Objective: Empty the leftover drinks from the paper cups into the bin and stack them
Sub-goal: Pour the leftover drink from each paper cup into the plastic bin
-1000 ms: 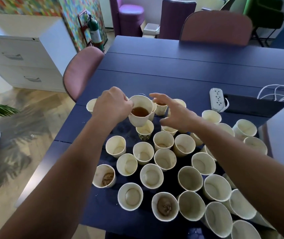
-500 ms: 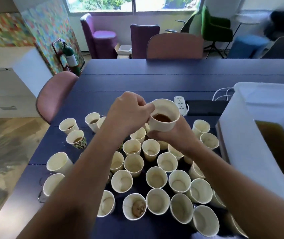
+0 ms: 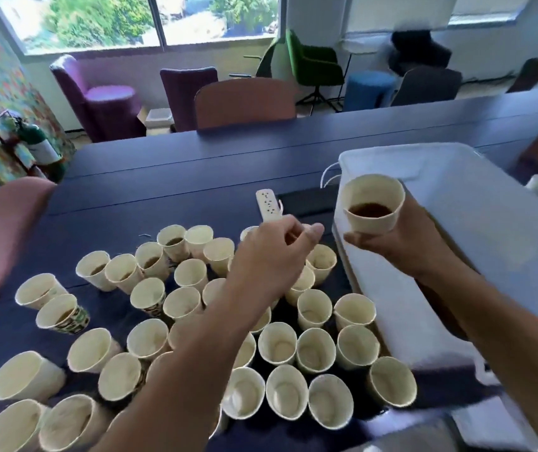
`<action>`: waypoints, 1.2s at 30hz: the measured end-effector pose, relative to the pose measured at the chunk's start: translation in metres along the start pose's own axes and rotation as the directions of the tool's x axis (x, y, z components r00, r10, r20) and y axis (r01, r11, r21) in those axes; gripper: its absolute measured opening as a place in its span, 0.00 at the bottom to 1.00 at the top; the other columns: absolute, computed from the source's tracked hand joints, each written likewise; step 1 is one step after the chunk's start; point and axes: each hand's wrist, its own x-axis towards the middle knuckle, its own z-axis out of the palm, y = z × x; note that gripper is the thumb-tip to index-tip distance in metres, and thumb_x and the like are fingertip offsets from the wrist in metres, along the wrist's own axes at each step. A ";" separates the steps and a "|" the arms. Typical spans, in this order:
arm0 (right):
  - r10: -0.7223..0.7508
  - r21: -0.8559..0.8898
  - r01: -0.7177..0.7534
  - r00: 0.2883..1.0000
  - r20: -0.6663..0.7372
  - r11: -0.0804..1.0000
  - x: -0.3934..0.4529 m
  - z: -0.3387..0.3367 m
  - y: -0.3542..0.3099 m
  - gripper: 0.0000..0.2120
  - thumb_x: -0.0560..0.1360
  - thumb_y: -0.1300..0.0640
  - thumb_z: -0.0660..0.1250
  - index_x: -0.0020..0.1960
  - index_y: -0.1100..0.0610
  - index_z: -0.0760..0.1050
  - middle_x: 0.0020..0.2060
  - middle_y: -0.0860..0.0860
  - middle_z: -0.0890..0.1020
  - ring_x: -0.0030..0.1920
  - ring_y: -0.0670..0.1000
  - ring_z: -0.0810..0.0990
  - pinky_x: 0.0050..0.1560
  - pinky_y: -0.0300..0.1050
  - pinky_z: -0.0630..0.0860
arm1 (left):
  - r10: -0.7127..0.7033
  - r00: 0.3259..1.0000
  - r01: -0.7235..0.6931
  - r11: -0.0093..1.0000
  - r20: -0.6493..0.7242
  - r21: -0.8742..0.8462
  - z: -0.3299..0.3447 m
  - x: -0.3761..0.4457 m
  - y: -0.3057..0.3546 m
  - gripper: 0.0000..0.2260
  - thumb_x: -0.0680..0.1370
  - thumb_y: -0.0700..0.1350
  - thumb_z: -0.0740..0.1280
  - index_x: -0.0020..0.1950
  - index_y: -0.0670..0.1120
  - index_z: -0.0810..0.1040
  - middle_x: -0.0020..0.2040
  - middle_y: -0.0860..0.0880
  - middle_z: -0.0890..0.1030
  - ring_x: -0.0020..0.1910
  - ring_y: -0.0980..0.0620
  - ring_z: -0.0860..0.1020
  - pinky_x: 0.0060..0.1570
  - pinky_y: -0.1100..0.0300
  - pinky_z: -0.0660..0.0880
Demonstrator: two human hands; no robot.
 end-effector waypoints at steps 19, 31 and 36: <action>0.311 -0.302 -0.384 0.913 -0.264 0.872 -0.026 -0.083 0.106 0.33 0.66 0.54 0.81 0.63 0.52 0.65 0.53 0.46 0.74 0.58 0.59 0.76 0.59 0.56 0.71 | 0.256 0.887 -0.347 0.919 0.385 0.188 0.114 0.001 0.038 0.33 0.80 0.58 0.66 0.81 0.49 0.60 0.80 0.51 0.60 0.77 0.50 0.61 0.74 0.54 0.61; 0.427 -0.306 -0.515 0.849 -0.311 0.801 -0.028 -0.081 0.107 0.33 0.69 0.51 0.78 0.67 0.52 0.62 0.59 0.54 0.78 0.62 0.63 0.74 0.63 0.62 0.62 | 0.177 0.886 -0.346 0.868 0.428 0.356 0.121 0.001 0.036 0.38 0.80 0.65 0.62 0.83 0.50 0.53 0.83 0.54 0.53 0.80 0.50 0.57 0.75 0.51 0.62; 0.420 -0.339 -0.503 0.860 -0.290 0.795 -0.031 -0.075 0.102 0.32 0.69 0.51 0.78 0.66 0.51 0.63 0.57 0.52 0.78 0.61 0.62 0.75 0.63 0.61 0.61 | 0.155 0.884 -0.337 0.865 0.441 0.373 0.119 0.001 0.040 0.37 0.80 0.65 0.63 0.83 0.49 0.55 0.83 0.55 0.54 0.78 0.47 0.62 0.70 0.47 0.68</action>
